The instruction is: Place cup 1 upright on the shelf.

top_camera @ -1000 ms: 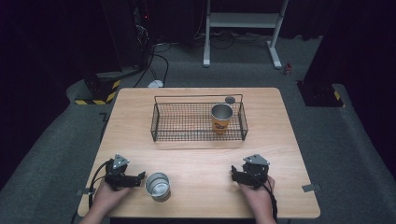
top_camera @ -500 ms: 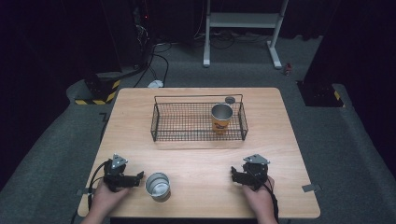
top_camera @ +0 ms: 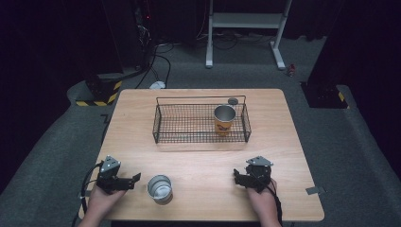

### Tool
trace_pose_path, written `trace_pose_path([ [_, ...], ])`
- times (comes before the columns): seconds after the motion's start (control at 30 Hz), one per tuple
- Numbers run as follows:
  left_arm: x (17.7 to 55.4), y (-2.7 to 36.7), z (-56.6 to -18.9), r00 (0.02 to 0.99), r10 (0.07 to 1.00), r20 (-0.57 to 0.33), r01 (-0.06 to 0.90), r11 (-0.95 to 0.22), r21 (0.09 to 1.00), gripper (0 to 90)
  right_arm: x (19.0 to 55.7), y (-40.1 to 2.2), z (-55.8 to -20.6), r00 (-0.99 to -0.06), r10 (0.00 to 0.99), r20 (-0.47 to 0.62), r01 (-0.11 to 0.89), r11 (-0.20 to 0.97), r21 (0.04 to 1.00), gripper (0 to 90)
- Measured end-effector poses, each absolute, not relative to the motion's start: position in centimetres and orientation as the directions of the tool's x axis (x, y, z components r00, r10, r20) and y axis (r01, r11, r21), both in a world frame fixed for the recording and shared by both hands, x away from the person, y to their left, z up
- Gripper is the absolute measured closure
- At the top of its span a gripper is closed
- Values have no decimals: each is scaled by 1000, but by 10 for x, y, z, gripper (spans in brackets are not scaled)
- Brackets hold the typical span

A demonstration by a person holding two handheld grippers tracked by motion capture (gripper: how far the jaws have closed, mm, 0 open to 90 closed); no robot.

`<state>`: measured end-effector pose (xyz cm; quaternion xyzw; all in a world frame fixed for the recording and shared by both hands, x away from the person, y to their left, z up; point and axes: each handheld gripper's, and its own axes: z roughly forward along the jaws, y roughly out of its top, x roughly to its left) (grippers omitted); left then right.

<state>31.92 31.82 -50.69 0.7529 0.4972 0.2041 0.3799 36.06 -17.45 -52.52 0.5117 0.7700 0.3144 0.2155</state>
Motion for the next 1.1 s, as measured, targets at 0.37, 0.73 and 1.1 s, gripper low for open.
trace_pose_path([
  [0.37, 308, 312, -489, 478, 874, -91, 521, -198, 830, 5, 360, -174, -525, -398, 917, -13, 648, 291, 704, 136],
  [0.73, 295, 298, -474, 536, 837, -106, 460, -185, 868, 5, 360, -173, -525, -399, 917, -8, 651, 290, 702, 135],
  [1.1, 281, 277, -465, 618, 775, -132, 414, -178, 893, 5, 360, -173, -525, -398, 917, -8, 651, 288, 702, 135],
])
